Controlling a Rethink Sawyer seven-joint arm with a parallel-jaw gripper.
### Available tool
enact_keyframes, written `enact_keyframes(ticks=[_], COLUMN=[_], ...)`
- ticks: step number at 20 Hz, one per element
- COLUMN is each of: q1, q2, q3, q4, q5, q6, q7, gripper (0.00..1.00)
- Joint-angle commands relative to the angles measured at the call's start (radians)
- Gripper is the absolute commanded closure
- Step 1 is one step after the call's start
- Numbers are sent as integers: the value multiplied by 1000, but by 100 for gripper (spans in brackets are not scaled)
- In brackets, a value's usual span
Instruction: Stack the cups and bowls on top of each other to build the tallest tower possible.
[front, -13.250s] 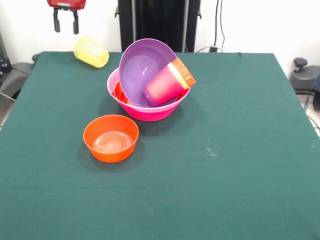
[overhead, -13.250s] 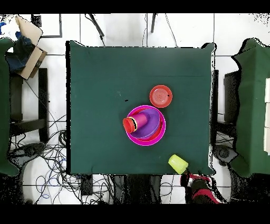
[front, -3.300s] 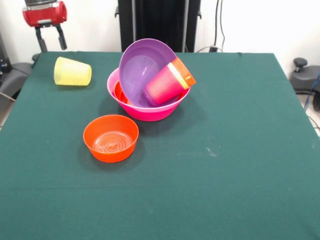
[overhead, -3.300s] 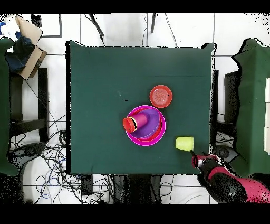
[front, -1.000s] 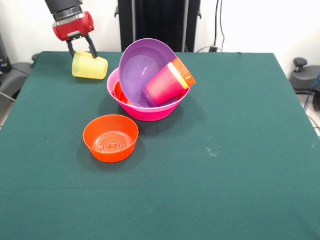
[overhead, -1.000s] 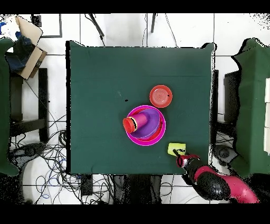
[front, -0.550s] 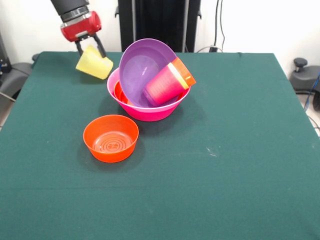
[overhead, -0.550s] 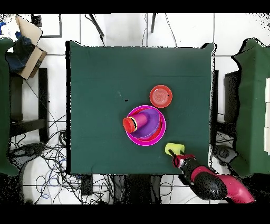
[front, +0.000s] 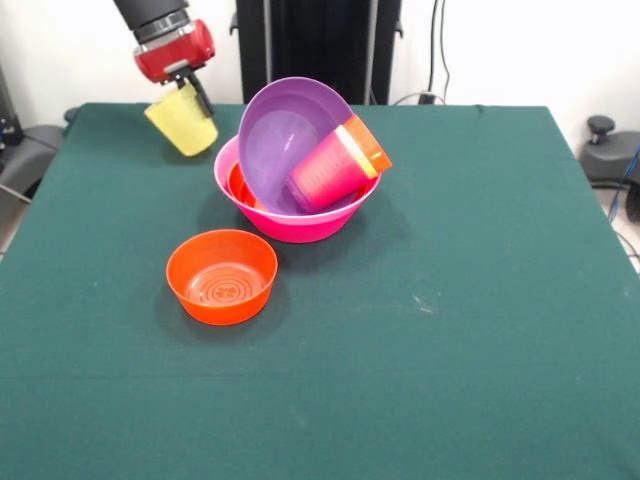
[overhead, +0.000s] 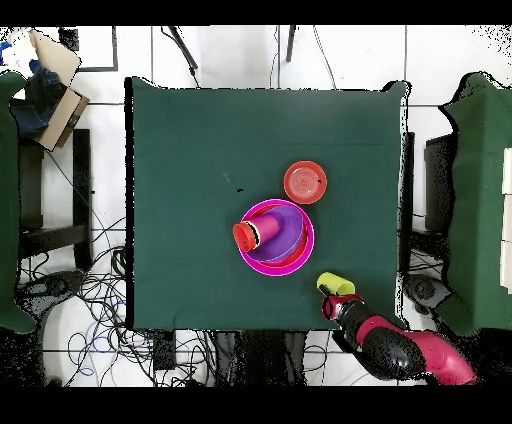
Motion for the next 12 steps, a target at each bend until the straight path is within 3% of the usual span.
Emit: enact_keyframes(ticks=[1, 6, 12], q1=[68, 78, 210], q2=[-15, -53, -168], q3=[-11, 38, 131], q4=[-8, -13, -69], q5=[-92, -47, 58], q6=[-11, 7, 78], q7=[-123, -121, -91], gripper=[100, 100, 100])
